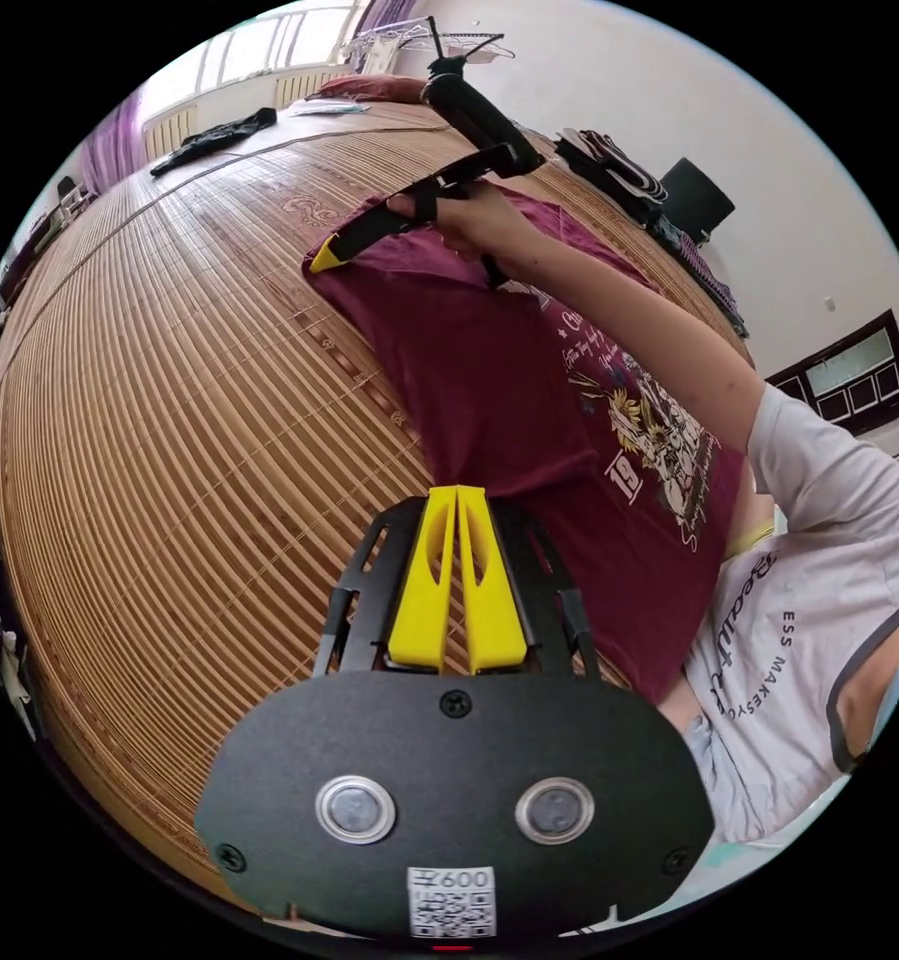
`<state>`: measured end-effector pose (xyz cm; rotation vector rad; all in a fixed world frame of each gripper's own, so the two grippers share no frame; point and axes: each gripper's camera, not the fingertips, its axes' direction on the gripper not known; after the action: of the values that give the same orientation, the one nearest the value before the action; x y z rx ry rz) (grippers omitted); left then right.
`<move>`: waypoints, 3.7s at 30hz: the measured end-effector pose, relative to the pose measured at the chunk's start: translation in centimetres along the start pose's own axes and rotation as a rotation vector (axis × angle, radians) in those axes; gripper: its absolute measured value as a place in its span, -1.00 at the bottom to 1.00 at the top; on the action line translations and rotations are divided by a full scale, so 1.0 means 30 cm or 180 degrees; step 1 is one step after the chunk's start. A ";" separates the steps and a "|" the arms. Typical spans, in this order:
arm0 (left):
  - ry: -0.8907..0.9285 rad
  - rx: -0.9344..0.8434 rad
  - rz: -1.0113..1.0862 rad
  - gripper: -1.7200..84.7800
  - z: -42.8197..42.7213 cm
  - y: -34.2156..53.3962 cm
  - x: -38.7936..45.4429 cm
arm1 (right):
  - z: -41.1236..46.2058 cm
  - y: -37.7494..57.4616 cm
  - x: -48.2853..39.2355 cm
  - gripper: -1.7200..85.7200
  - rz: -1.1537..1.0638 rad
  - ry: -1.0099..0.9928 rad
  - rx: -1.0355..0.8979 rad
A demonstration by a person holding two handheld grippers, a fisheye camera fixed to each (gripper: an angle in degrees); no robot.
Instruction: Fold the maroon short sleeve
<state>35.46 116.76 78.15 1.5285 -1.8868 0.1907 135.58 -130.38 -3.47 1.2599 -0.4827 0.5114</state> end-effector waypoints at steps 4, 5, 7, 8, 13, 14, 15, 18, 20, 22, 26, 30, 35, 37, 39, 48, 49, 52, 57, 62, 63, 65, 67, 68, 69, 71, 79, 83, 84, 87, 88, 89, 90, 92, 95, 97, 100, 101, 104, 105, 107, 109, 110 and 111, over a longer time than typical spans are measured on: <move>-0.0142 -0.0054 0.0018 -0.96 -0.008 -0.013 0.045 | 0.011 0.000 -0.005 -0.98 0.0028 0.0079 -0.0044; -0.0152 -0.0058 0.0011 -0.96 -0.010 -0.015 0.051 | 0.012 -0.007 0.010 -0.98 0.0089 0.0001 -0.0082; -0.0074 -0.0039 -0.0057 -0.96 -0.017 -0.014 0.043 | 0.005 -0.012 0.054 -0.98 0.0226 -0.0276 -0.0105; -0.0052 -0.0031 -0.0070 -0.96 -0.019 -0.013 0.041 | -0.016 -0.002 0.091 -0.98 0.0386 -0.0481 0.0004; -0.0069 -0.0031 -0.0049 -0.96 -0.037 -0.016 0.061 | -0.141 0.067 0.070 -0.98 0.0393 -0.0386 0.0683; -0.0081 -0.0035 -0.0047 -0.96 -0.038 -0.017 0.065 | -0.114 0.054 0.022 -0.98 0.0210 -0.0245 0.0463; -0.0093 -0.0046 -0.0054 -0.96 -0.042 -0.020 0.070 | -0.093 0.046 -0.005 -0.98 0.0088 -0.0207 0.0327; -0.0119 -0.0054 -0.0044 -0.96 -0.051 -0.022 0.080 | 0.028 0.028 -0.130 -0.98 -0.0405 -0.0090 -0.0195; -0.0099 -0.0047 -0.0063 -0.96 -0.056 -0.021 0.078 | 0.095 0.038 -0.192 -0.98 -0.0510 0.0374 -0.0293; -0.0068 -0.0030 -0.0091 -0.96 -0.062 -0.017 0.073 | 0.138 0.057 -0.207 -0.98 -0.0531 0.0667 -0.0298; -0.0069 -0.0021 -0.0103 -0.96 -0.073 -0.013 0.072 | 0.199 0.104 -0.183 -0.98 -0.0489 0.0618 -0.0225; -0.0172 -0.0021 0.0046 -0.96 -0.084 -0.006 0.093 | 0.245 0.141 -0.210 -0.98 -0.0585 0.0740 -0.0212; 0.0049 0.0114 0.0055 -0.96 -0.098 0.021 0.038 | 0.308 0.215 -0.272 -0.98 -0.0816 0.1030 -0.0107; 0.0086 0.0132 0.0058 -0.96 -0.106 0.025 0.024 | 0.327 0.234 -0.284 -0.98 -0.0862 0.1091 -0.0089; 0.0113 0.0118 0.0023 -0.96 -0.110 0.025 0.014 | 0.339 0.247 -0.282 -0.98 -0.0863 0.1091 -0.0077; 0.0165 0.0061 -0.0088 -0.96 -0.135 0.015 -0.025 | 0.374 0.281 -0.217 -0.98 -0.0711 0.0851 -0.0076; 0.0146 0.0045 -0.0094 -0.96 -0.138 0.011 -0.026 | 0.380 0.287 -0.213 -0.98 -0.0706 0.0843 -0.0073; 0.0099 0.0013 -0.0093 -0.96 -0.144 0.000 -0.026 | 0.404 0.310 -0.235 -0.98 -0.0805 0.0989 -0.0059; 0.0128 0.0052 -0.0075 -0.96 -0.165 -0.007 -0.054 | 0.424 0.329 -0.223 -0.98 -0.0811 0.0996 -0.0053; 0.0309 0.0092 -0.0060 -0.96 -0.183 -0.014 -0.109 | 0.441 0.348 -0.205 -0.98 -0.0810 0.0982 -0.0037; 0.0347 0.0076 -0.0056 -0.96 -0.191 -0.017 -0.121 | 0.445 0.352 -0.208 -0.98 -0.0827 0.1006 -0.0032; 0.0361 0.0080 -0.0016 -0.96 -0.206 -0.011 -0.130 | 0.457 0.363 -0.213 -0.98 -0.0868 0.1066 -0.0027; 0.0303 0.0004 0.0038 -0.96 -0.231 -0.001 -0.133 | 0.458 0.365 -0.199 -0.98 -0.0837 0.1024 -0.0024; 0.0284 -0.0005 0.0052 -0.96 -0.238 0.002 -0.132 | 0.458 0.365 -0.188 -0.98 -0.0810 0.0988 -0.0028; 0.0297 0.0025 0.0104 -0.96 -0.254 0.009 -0.127 | 0.459 0.366 -0.184 -0.98 -0.0801 0.0977 -0.0026; 0.0443 0.0131 0.0223 -0.96 -0.277 0.010 -0.120 | 0.467 0.373 -0.185 -0.98 -0.0824 0.1009 -0.0023; 0.0415 -0.0118 0.0025 -0.96 -0.199 -0.057 -0.188 | 0.485 0.391 -0.178 -0.98 -0.0850 0.1046 -0.0017; 0.0303 -0.0132 0.0079 -0.96 -0.201 -0.071 -0.180 | 0.490 0.398 -0.173 -0.98 -0.0847 0.1039 -0.0015; 0.0261 -0.0153 0.0058 -0.96 -0.199 -0.078 -0.175 | 0.490 0.399 -0.172 -0.98 -0.0843 0.1034 -0.0016; 0.0182 -0.0193 0.0066 -0.96 -0.198 -0.091 -0.167 | 0.492 0.405 -0.171 -0.98 -0.0843 0.1032 -0.0014; 0.0171 -0.0201 0.0055 -0.96 -0.200 -0.093 -0.168 | 0.494 0.408 -0.173 -0.98 -0.0850 0.1042 -0.0012; 0.0123 -0.0226 0.0022 -0.96 -0.207 -0.093 -0.169 | 0.495 0.410 -0.175 -0.98 -0.0854 0.1046 -0.0011; 0.0068 -0.0243 0.0015 -0.96 -0.217 -0.087 -0.163 | 0.495 0.411 -0.175 -0.98 -0.0852 0.1043 -0.0010; 0.0078 -0.0159 0.0230 -0.96 -0.242 -0.078 -0.121 | 0.494 0.415 -0.174 -0.98 -0.0839 0.1022 -0.0008; 0.0070 0.0255 0.0475 -0.96 -0.282 -0.116 -0.058 | 0.494 0.421 -0.179 -0.98 -0.0836 0.1016 -0.0007; 0.0195 0.0473 0.0636 -0.96 -0.247 -0.197 -0.015 | 0.493 0.425 -0.183 -0.98 -0.0835 0.1013 -0.0006; 0.0453 0.0281 0.0898 -0.96 -0.154 -0.267 0.035 | 0.493 0.433 -0.195 -0.98 -0.0842 0.1021 -0.0005; 0.0499 0.0107 0.1023 -0.96 -0.101 -0.289 0.059 | 0.492 0.436 -0.199 -0.98 -0.0839 0.1017 -0.0004; 0.0308 -0.0131 0.1167 -0.96 -0.005 -0.315 0.097 | 0.487 0.443 -0.207 -0.98 -0.0821 0.0987 -0.0005; 0.0335 -0.0172 0.1122 -0.96 0.007 -0.323 0.094 | 0.486 0.445 -0.210 -0.98 -0.0821 0.0987 -0.0003; 0.0373 -0.0155 0.1186 -0.96 0.013 -0.320 0.098 | 0.484 0.455 -0.227 -0.98 -0.0832 0.1002 0.0000; 0.0483 -0.0235 0.1233 -0.96 0.038 -0.312 0.097 | 0.482 0.462 -0.241 -0.98 -0.0840 0.1014 0.0001; 0.0499 -0.0334 0.1249 -0.96 0.055 -0.311 0.099 | 0.479 0.467 -0.250 -0.98 -0.0841 0.1014 0.0001; 0.0505 -0.0434 0.1270 -0.96 0.081 -0.305 0.101 | 0.478 0.469 -0.254 -0.98 -0.0839 0.1012 0.0002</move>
<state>42.55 110.37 75.35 1.0056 -2.0129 0.3440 120.12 -141.84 6.09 1.1940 -0.0476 0.4760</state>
